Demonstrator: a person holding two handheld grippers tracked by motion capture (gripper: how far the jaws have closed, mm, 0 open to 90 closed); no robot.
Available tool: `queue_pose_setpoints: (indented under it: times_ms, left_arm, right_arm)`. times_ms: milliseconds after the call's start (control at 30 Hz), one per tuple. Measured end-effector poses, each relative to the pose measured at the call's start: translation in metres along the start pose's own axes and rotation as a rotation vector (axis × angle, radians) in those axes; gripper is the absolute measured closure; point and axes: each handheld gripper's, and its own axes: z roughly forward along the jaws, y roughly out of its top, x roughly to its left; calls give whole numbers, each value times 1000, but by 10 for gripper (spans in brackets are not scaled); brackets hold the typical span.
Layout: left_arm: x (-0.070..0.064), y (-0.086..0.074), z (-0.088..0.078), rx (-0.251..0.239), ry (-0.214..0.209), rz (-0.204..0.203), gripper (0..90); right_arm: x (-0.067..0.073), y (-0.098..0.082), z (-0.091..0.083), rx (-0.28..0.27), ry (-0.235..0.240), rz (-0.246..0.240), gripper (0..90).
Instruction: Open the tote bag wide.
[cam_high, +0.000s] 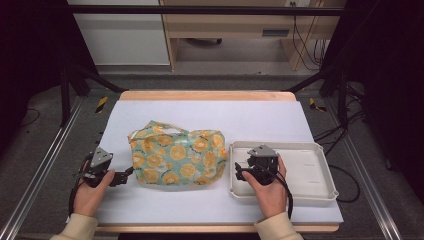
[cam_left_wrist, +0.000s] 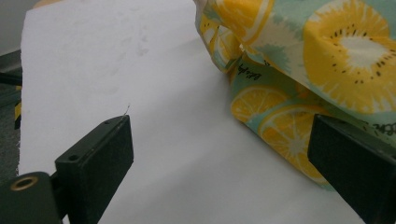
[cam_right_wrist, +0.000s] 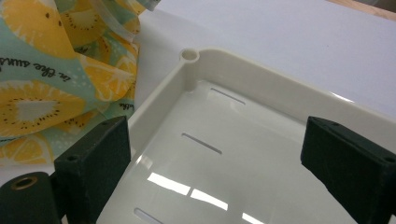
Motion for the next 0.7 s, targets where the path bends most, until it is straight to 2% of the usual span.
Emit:
queue_pose_setpoints:
  times_ms: [300, 433, 500, 533, 567, 633, 700]
  left_arm:
    - [0, 1, 1, 2, 13, -3, 68]
    - [-2, 1, 0, -10, -9, 4, 67]
    - [-2, 2, -1, -18, -13, 3, 68]
    - [-3, 3, -5, -50, -23, 2, 72]
    - [-3, 4, -6, -60, -26, 6, 74]
    - [-5, 5, -7, -65, -27, 20, 74]
    - [-6, 5, -8, -76, -35, 14, 74]
  right_arm:
    - [0, -2, 2, 0, 19, -2, 88]
    - [-1, -2, 1, 5, 23, 3, 89]
    - [-1, -2, 1, 5, 22, -1, 94]
    - [0, 0, -1, -1, 21, -5, 99]
    - [1, 1, -2, -4, 21, -13, 102]
    - [4, 4, -4, -12, 22, -26, 108]
    - [7, 5, -4, -15, 20, -42, 110]
